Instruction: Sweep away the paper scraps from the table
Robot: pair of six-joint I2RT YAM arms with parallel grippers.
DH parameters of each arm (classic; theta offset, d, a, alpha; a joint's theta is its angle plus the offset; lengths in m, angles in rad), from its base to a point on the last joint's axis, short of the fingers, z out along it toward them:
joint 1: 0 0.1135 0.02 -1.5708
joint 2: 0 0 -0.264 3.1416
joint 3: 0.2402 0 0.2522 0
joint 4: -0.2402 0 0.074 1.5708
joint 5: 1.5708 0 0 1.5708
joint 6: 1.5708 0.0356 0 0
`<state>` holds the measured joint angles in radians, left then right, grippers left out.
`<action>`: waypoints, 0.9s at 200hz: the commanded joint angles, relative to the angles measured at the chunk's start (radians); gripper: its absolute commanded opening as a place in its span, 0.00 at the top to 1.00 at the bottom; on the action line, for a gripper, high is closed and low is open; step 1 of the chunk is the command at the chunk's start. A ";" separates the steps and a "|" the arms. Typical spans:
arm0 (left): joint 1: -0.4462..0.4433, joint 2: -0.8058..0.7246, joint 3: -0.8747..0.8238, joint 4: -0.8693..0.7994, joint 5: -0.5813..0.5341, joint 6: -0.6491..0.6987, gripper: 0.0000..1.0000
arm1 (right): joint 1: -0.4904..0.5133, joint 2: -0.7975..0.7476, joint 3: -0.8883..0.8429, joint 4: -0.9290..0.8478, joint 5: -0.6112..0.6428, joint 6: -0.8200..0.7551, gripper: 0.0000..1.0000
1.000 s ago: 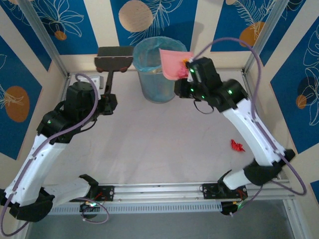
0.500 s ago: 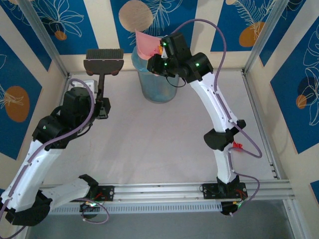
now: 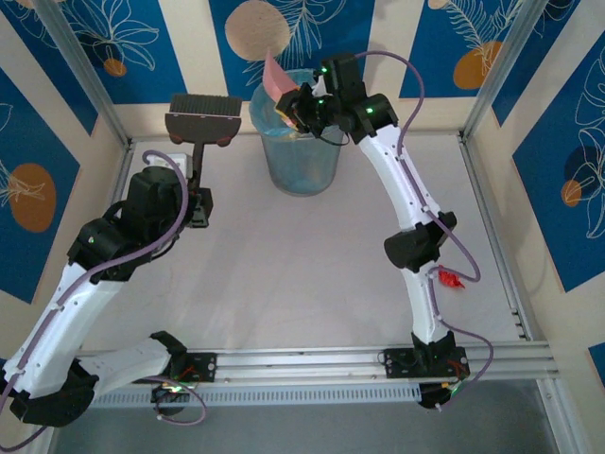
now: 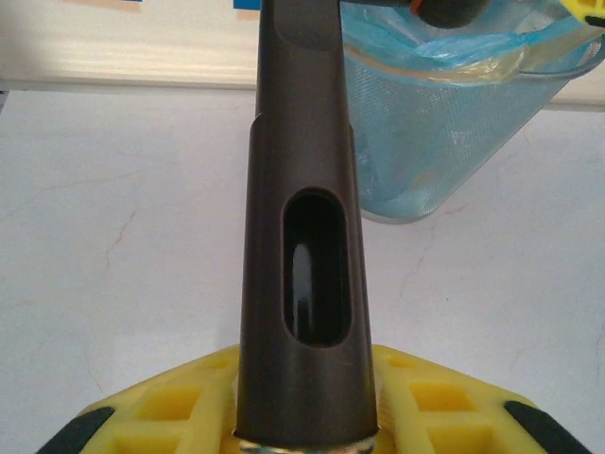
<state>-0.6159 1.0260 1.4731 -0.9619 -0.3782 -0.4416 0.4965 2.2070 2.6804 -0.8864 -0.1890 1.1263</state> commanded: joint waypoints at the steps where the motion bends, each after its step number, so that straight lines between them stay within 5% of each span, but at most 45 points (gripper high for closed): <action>1: -0.009 -0.016 0.008 0.048 -0.037 0.031 1.00 | -0.012 0.009 -0.006 0.103 -0.118 0.224 1.00; 86: -0.030 -0.029 -0.007 0.069 -0.062 0.069 1.00 | -0.019 -0.016 -0.043 0.234 -0.101 0.597 1.00; 180: -0.058 -0.043 -0.016 0.088 -0.091 0.104 1.00 | -0.012 -0.055 -0.040 0.235 -0.081 0.564 1.00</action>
<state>-0.6575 1.0069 1.4536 -0.9283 -0.4290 -0.3706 0.4786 2.2189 2.6392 -0.6422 -0.2699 1.7260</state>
